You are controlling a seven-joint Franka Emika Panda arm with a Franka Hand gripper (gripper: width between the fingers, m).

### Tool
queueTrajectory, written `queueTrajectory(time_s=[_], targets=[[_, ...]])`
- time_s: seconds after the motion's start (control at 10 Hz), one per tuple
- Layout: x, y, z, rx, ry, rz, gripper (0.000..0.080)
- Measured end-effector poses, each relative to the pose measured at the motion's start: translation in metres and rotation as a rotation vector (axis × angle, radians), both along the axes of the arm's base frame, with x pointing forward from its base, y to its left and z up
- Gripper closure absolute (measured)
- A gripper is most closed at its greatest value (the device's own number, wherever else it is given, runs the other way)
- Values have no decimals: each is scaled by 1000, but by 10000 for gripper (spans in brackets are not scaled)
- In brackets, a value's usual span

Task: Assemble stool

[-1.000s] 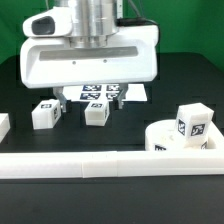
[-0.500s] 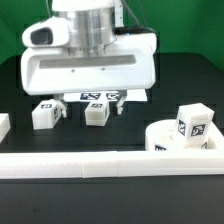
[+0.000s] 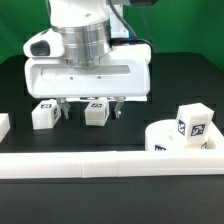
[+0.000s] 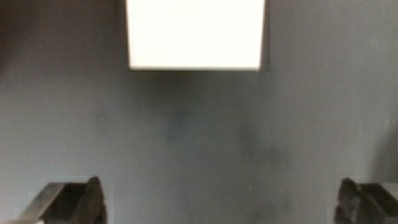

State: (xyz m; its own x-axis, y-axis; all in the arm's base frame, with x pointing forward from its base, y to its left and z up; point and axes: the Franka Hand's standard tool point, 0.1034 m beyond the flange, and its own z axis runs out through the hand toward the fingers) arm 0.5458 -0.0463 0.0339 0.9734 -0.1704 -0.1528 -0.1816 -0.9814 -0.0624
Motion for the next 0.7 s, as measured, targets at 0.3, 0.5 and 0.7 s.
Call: queueTrajectory(time_s=[0.3,0.5,0.7], targets=[[-8,4,1,52,243,-16,150],[-7,7,4,86,395,0,150],[-14,9,4,115,520,10,150]])
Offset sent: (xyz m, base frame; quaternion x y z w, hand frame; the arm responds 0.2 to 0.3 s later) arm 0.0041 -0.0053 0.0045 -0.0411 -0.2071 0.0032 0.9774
